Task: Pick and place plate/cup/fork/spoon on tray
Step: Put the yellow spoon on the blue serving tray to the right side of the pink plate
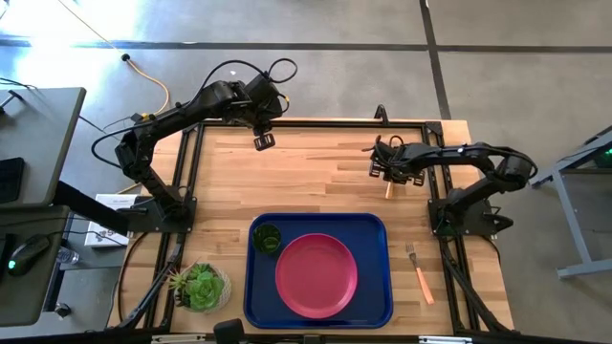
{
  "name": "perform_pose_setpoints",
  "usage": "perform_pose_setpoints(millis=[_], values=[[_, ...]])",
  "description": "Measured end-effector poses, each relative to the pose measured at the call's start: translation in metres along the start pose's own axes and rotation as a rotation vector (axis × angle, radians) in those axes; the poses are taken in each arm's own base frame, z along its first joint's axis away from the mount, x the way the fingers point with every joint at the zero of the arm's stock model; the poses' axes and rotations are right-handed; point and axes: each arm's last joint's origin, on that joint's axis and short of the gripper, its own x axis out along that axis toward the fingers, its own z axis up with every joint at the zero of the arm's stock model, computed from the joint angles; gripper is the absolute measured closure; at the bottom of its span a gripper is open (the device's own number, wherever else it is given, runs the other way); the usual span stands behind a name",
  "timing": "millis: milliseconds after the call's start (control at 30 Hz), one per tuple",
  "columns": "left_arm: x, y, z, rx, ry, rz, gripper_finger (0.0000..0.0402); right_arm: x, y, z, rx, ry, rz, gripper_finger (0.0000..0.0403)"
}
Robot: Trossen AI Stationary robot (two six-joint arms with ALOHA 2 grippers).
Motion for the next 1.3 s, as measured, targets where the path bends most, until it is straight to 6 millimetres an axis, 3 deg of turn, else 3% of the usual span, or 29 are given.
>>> perform_pose_setpoints(millis=[433,1000,1300], values=[[0.0,0.0,0.0,-0.017,0.0,0.0,0.0337,-0.027,-0.002,-0.007,0.0,-0.06,0.115,0.0377],[0.0,0.0,0.0,-0.043,0.001,0.0,0.0337,-0.072,-0.001,-0.059,-0.007,-0.063,0.36,0.0379],[0.0,0.0,0.0,-0.043,0.001,-0.001,0.0337,-0.123,0.011,-0.081,-0.074,-0.099,0.457,0.0379]])
